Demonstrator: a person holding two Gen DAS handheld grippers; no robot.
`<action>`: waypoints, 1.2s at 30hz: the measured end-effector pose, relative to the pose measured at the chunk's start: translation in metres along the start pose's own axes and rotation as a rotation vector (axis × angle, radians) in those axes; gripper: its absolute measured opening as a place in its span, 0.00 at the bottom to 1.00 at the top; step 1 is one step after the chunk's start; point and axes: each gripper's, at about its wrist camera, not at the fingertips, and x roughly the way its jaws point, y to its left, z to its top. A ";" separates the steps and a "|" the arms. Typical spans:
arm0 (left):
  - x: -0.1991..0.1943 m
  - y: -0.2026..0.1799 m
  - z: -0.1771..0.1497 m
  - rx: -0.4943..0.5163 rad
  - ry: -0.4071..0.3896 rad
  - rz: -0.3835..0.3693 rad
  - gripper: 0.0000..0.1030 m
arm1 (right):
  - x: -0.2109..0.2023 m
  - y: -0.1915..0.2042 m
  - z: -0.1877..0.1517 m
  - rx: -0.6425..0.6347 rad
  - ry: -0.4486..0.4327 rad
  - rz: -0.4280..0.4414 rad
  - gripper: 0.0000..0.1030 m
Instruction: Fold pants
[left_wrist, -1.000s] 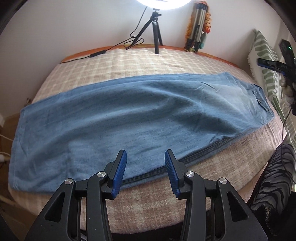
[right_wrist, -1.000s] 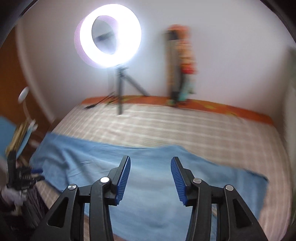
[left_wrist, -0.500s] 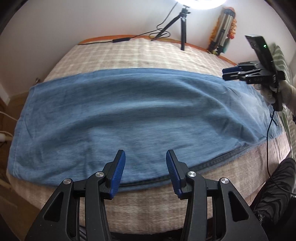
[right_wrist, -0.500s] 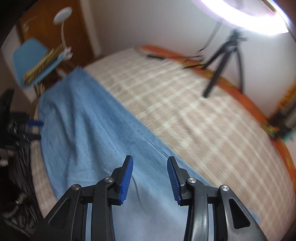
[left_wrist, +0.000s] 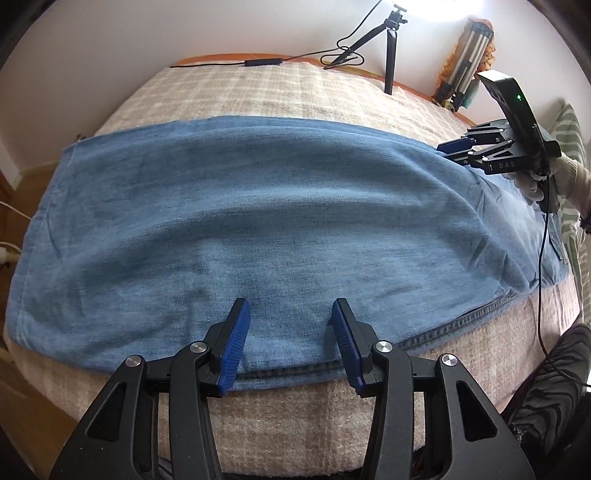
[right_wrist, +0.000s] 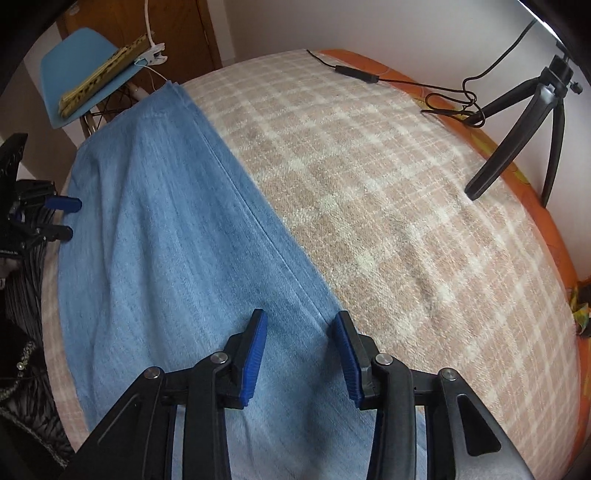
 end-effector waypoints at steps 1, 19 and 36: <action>0.001 0.001 0.001 0.002 0.000 0.000 0.46 | 0.000 0.002 0.000 -0.003 0.001 -0.006 0.24; 0.001 0.004 0.004 0.007 -0.009 -0.008 0.51 | 0.002 0.010 0.014 -0.063 0.011 -0.244 0.12; -0.055 0.091 0.023 -0.195 -0.123 0.085 0.51 | -0.024 0.055 0.062 0.050 -0.178 0.000 0.32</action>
